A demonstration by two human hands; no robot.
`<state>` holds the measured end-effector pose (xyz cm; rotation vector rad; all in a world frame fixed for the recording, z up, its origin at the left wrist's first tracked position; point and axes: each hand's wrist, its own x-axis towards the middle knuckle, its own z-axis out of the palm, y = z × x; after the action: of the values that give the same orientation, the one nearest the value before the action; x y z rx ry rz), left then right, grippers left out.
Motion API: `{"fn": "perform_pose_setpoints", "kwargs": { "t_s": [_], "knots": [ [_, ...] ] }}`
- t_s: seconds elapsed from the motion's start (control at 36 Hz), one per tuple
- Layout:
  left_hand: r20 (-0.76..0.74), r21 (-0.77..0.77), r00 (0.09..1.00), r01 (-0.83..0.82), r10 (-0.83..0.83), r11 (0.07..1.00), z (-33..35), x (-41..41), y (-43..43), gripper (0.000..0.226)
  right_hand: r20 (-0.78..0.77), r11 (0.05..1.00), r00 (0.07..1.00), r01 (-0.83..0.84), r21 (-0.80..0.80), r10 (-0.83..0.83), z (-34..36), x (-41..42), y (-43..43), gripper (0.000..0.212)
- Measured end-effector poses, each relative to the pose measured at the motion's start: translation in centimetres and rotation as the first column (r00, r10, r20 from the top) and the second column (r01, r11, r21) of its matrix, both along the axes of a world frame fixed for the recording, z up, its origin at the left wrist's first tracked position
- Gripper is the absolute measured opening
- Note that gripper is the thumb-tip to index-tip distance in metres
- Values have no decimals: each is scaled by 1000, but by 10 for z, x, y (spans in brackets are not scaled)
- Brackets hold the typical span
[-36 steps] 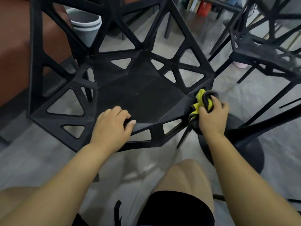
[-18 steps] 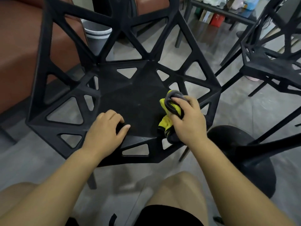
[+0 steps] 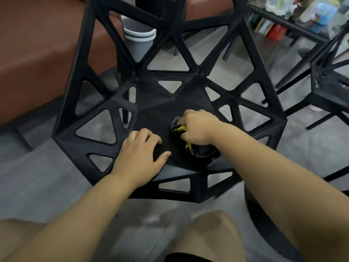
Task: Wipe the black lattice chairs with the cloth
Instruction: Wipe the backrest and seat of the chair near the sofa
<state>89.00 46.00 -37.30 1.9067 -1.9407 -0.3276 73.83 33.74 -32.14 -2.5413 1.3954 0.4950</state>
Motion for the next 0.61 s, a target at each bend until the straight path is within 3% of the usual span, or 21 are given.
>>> {"fn": "perform_pose_setpoints", "kwargs": {
  "t_s": [0.11,0.25,0.47,0.61],
  "knots": [
    [-4,-1,1000,12,-12,1000,-1,1,1,41,-51,1000,999,-20,-18,19,2,-5,5,44],
    [0,0,1000,21,-21,1000,-1,2,0,41,-34,986,994,95,-136,-100,-6,1,-1,42],
    [12,31,999,47,-47,998,3,3,0,43,-35,1000,999,-13,4,13,6,-27,23,40],
    [67,28,992,103,-104,994,5,2,2,47,63,975,979,198,-102,-192,5,-68,44,43]
  ]
}}
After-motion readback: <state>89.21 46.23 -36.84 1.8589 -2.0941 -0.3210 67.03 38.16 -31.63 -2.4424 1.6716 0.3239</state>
